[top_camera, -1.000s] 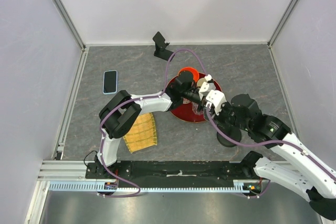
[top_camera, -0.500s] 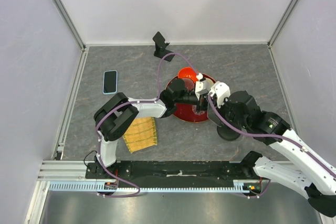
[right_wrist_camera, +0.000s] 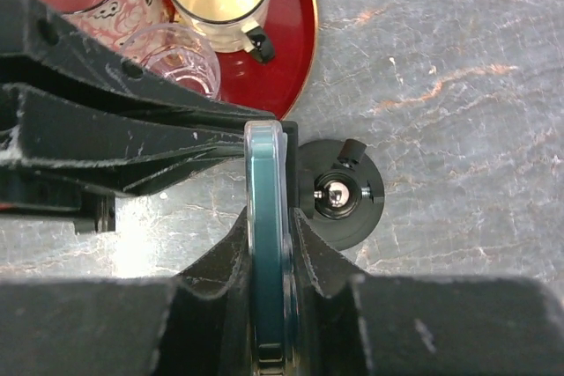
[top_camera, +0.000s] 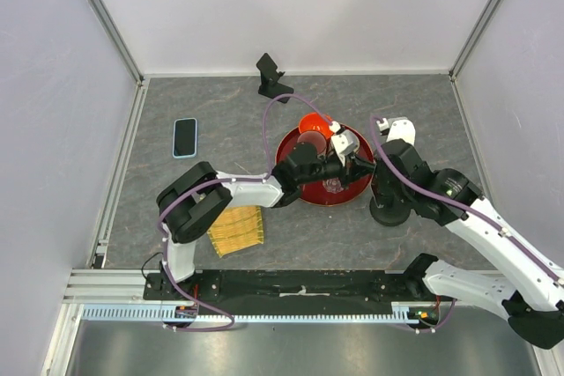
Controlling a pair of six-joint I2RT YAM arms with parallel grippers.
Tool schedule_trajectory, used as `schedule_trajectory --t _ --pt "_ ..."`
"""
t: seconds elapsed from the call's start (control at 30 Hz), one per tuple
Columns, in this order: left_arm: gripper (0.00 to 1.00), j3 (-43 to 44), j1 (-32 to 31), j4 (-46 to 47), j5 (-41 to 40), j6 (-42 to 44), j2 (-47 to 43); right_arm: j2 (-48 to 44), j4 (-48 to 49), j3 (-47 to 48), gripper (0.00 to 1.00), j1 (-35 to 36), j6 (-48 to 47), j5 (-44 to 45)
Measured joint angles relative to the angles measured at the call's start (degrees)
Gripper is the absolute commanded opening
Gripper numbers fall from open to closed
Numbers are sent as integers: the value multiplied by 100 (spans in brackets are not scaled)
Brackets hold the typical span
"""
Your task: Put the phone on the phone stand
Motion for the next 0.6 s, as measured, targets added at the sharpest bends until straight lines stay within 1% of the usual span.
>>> schedule_trajectory --t 0.13,0.3,0.47,0.6 --pt "2 33 -166 -197 -525 -2 -114 142 -358 238 0 107 636 387" --pt "2 42 -332 -345 -896 46 -212 348 -846 448 0 417 1510 975" --pt "2 9 -455 -457 -1403 238 -249 570 -929 457 0 485 2100 1318" --pt "2 -20 -518 -452 -1676 284 -264 608 -887 409 0 492 2400 1440"
